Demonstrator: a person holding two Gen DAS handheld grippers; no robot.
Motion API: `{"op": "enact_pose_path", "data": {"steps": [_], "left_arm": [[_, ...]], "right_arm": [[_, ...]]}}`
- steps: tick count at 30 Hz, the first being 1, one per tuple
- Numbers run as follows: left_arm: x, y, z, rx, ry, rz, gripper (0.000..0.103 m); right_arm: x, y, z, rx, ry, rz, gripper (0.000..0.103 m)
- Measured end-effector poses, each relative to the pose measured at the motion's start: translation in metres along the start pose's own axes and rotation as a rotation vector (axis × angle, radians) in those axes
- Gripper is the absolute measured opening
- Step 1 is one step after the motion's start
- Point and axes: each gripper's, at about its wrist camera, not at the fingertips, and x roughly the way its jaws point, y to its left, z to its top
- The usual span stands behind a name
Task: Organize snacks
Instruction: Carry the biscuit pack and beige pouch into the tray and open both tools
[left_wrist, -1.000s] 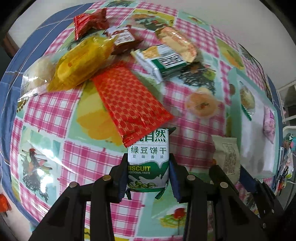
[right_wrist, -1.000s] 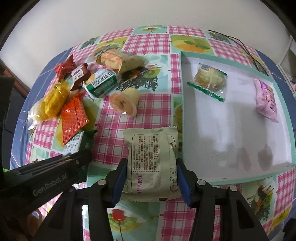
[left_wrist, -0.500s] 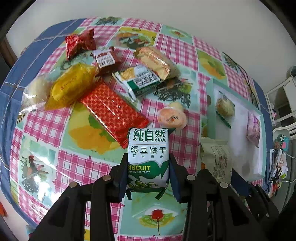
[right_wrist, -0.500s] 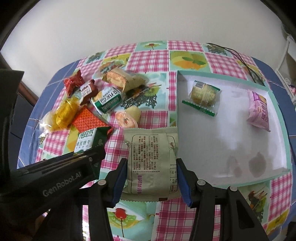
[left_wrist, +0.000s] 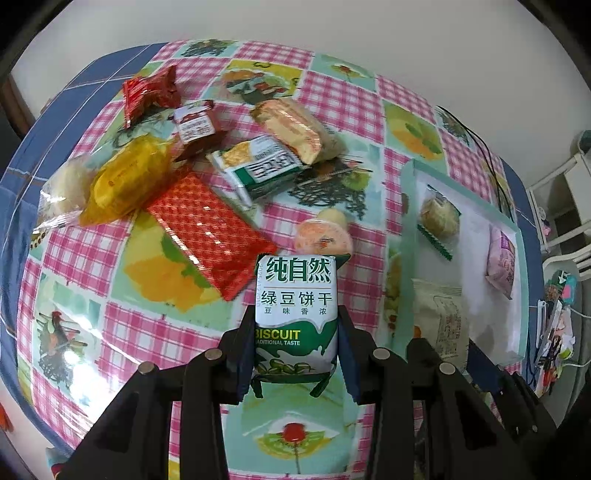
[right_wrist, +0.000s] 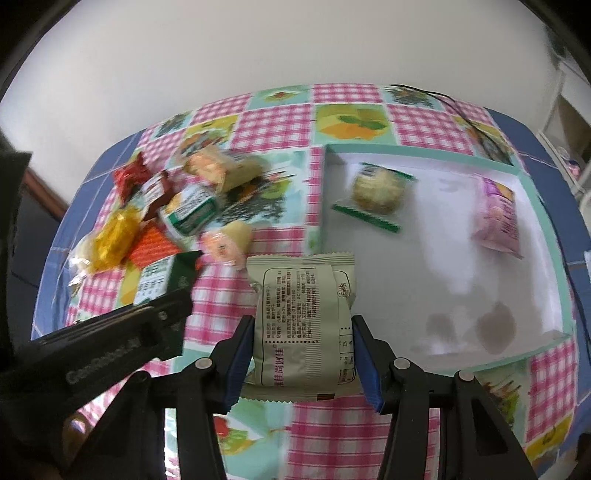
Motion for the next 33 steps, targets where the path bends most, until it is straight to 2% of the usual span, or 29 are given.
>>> {"op": "enact_pose_path", "data": {"steps": [10,18,23,33], "left_arm": [[0.003,-0.071,-0.004,0.153,-0.031,-0.030,0.041],[0.010,-0.122,-0.011,0.272,-0.043,-0.056,0.041],[0.015,-0.140,-0.013,0.316,-0.049,-0.064,0.041],[0.042,-0.148,-0.018,0.348,-0.027,-0.054,0.041]], "right_arm": [[-0.008,-0.089,0.002,0.169,-0.015,-0.135,0.054],[-0.017,-0.156,-0.003,0.312,-0.044,-0.182,0.054],[-0.016,-0.172,-0.003,0.345,-0.060,-0.183,0.054],[0.008,-0.173,-0.001,0.318,-0.039,-0.202,0.054]]}}
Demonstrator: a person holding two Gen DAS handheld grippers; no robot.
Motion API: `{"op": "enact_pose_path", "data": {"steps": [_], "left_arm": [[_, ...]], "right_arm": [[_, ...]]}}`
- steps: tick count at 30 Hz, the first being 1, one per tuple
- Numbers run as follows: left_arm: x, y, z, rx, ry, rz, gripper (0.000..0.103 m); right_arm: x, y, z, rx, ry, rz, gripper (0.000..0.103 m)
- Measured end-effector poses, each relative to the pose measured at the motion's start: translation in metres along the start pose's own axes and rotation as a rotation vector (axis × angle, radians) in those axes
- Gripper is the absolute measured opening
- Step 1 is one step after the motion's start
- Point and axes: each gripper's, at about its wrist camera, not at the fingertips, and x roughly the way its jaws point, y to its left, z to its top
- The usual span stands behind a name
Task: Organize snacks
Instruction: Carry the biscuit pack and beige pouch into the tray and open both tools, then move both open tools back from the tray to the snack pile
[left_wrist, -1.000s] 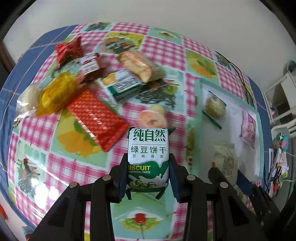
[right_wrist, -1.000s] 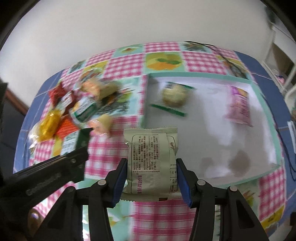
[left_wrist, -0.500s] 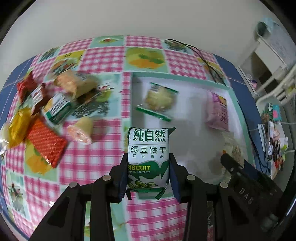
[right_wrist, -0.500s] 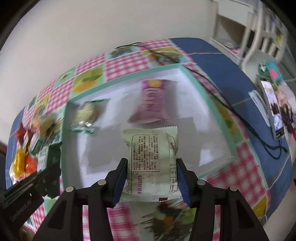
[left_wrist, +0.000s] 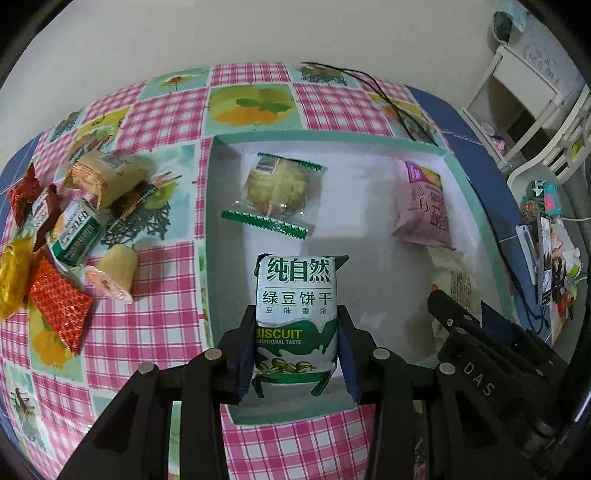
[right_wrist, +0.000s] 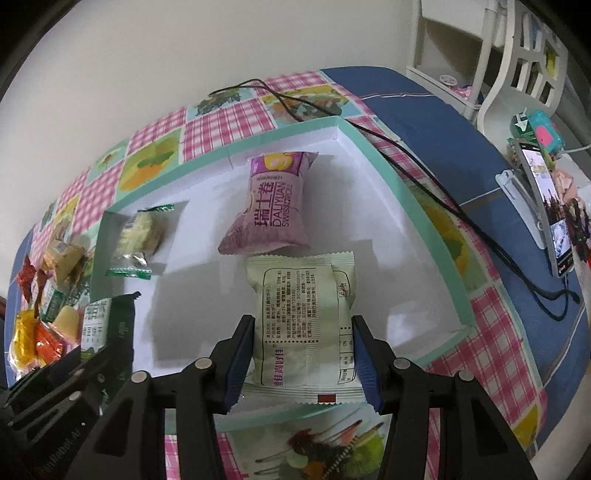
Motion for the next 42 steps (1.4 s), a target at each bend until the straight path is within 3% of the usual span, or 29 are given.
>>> {"op": "enact_pose_path", "data": {"steps": [7,10,16,22,30,32,34,38,40,42], "left_arm": [[0.011,0.004,0.000,-0.009,0.009,-0.002,0.042],[0.007,0.006,0.001,-0.007,-0.001,-0.004,0.062],[-0.013,0.009,0.007,-0.011,-0.037,-0.005,0.070],[-0.033,0.026,0.010,-0.054,-0.060,0.049,0.071],[-0.027,0.064,0.008,-0.156,-0.017,0.124,0.071],[-0.024,0.071,0.006,-0.181,-0.004,0.133,0.075],[-0.021,0.077,0.005,-0.199,0.003,0.147,0.085],[-0.017,0.084,0.002,-0.231,0.015,0.166,0.088],[-0.016,0.087,0.001,-0.236,0.014,0.183,0.095],[-0.014,0.088,0.001,-0.237,0.013,0.198,0.095]], "right_arm": [[0.010,0.004,-0.001,-0.009,0.021,0.003,0.055],[0.011,0.004,-0.001,-0.001,0.025,0.006,0.055],[-0.001,0.005,0.001,-0.003,-0.007,0.002,0.057],[-0.017,0.008,0.001,-0.001,-0.038,0.012,0.057],[-0.011,0.011,-0.004,-0.017,-0.009,0.009,0.057],[-0.009,0.013,-0.005,-0.027,-0.005,0.006,0.057],[-0.008,0.014,-0.005,-0.037,-0.003,0.004,0.064],[-0.007,0.017,-0.006,-0.057,-0.012,-0.003,0.078],[-0.007,0.019,-0.006,-0.068,-0.024,-0.007,0.092],[-0.007,0.021,-0.007,-0.080,-0.030,-0.008,0.094]]}}
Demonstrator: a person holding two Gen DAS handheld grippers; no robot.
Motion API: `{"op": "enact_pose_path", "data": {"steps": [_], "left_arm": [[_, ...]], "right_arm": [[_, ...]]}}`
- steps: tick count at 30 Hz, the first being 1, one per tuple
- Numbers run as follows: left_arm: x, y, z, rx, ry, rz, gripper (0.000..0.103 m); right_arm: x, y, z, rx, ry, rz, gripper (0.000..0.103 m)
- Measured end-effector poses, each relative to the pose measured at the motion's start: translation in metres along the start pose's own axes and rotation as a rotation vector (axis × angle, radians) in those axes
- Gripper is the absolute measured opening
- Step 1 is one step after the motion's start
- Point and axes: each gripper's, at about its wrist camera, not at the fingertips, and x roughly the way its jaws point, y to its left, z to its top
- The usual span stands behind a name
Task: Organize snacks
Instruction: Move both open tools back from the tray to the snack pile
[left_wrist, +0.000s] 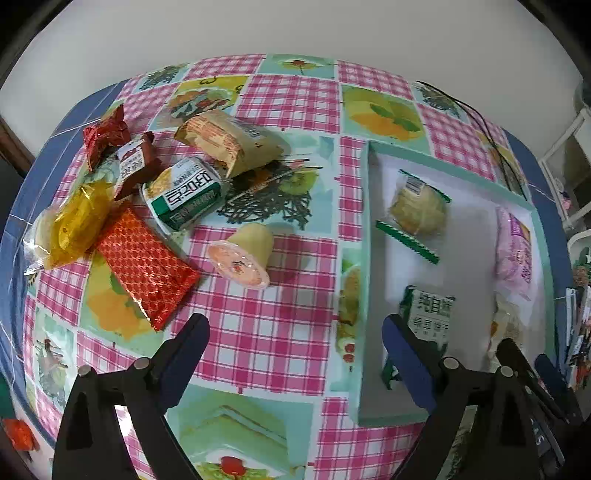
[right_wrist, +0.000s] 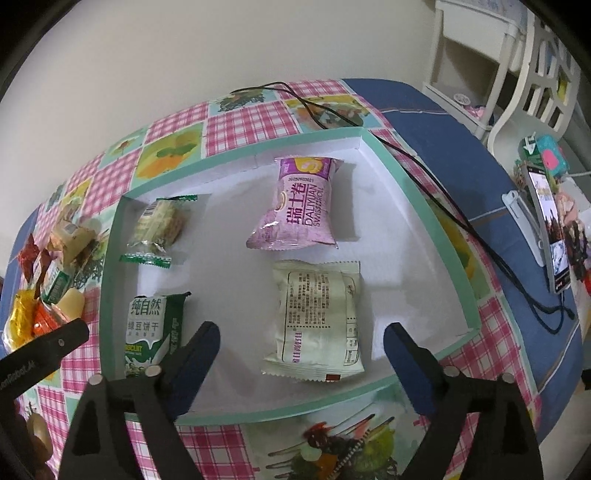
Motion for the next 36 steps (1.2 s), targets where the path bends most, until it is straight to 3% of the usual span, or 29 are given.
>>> {"op": "enact_pose_path", "data": {"steps": [4,20,25,36], "left_arm": [[0.002,0.002,-0.001,-0.007,0.002,0.009,0.095],[-0.006,0.020,0.003,-0.017,-0.012,0.003,0.095],[-0.012,0.039,0.006,-0.029,-0.022,0.039,0.095],[-0.026,0.118,0.015,-0.156,-0.049,0.092,0.095]], "right_arm": [[0.000,0.003,-0.001,-0.013,-0.007,0.004,0.103],[-0.008,0.020,-0.005,-0.041,-0.034,0.020,0.103],[-0.011,0.046,-0.010,-0.104,-0.038,0.020,0.103],[-0.027,0.126,-0.022,-0.184,-0.058,0.118,0.103]]}}
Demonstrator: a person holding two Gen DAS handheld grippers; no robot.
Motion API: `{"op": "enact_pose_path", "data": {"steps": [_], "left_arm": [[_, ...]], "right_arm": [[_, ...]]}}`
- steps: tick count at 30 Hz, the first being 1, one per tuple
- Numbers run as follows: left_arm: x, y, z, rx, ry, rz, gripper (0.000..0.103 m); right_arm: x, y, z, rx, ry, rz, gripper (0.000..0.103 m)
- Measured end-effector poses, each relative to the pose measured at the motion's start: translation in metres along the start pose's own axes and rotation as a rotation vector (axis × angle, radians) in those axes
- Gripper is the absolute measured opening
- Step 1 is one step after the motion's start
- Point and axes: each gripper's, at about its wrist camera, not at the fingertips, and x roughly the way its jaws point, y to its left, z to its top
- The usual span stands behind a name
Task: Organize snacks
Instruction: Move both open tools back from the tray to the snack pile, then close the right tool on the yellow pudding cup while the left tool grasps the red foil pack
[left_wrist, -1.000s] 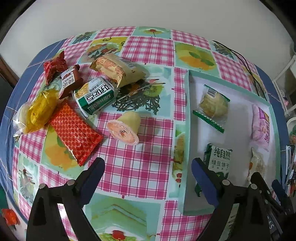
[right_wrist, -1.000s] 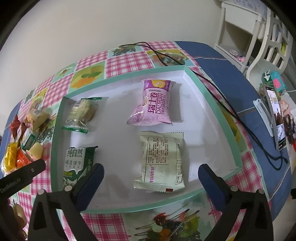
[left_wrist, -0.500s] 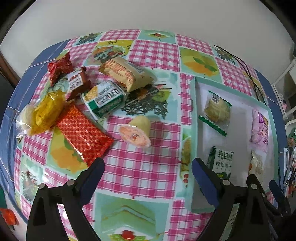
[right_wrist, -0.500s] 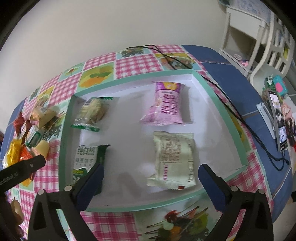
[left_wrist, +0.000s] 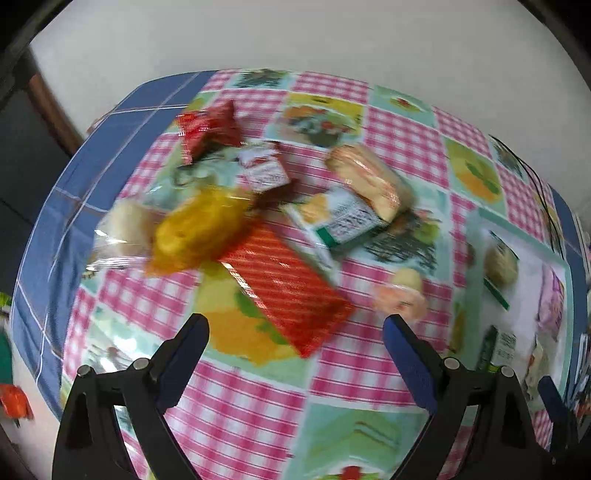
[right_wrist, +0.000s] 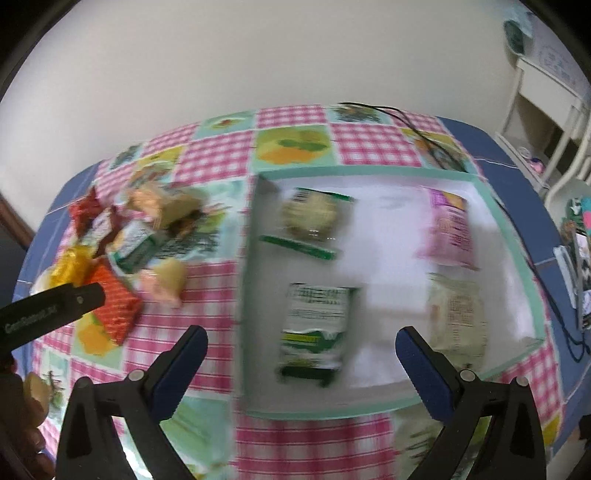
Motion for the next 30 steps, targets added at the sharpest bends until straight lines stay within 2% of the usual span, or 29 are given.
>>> {"op": "enact_pose_path", "data": {"steps": [11,24,30], "left_arm": [[0.002,0.067,0.013,-0.145,0.009,0.006,0.095],[0.033,0.053,0.020,-0.134,0.076,-0.052,0.095],[0.055,0.048,0.027,-0.153,0.111,-0.081,0.095]], "right_arm": [[0.006,0.062,-0.002,-0.032,0.019,0.097,0.103],[0.032,0.087,0.009,-0.063,0.041,0.110,0.102],[0.046,0.094,0.019,-0.082,0.041,0.106,0.090]]}}
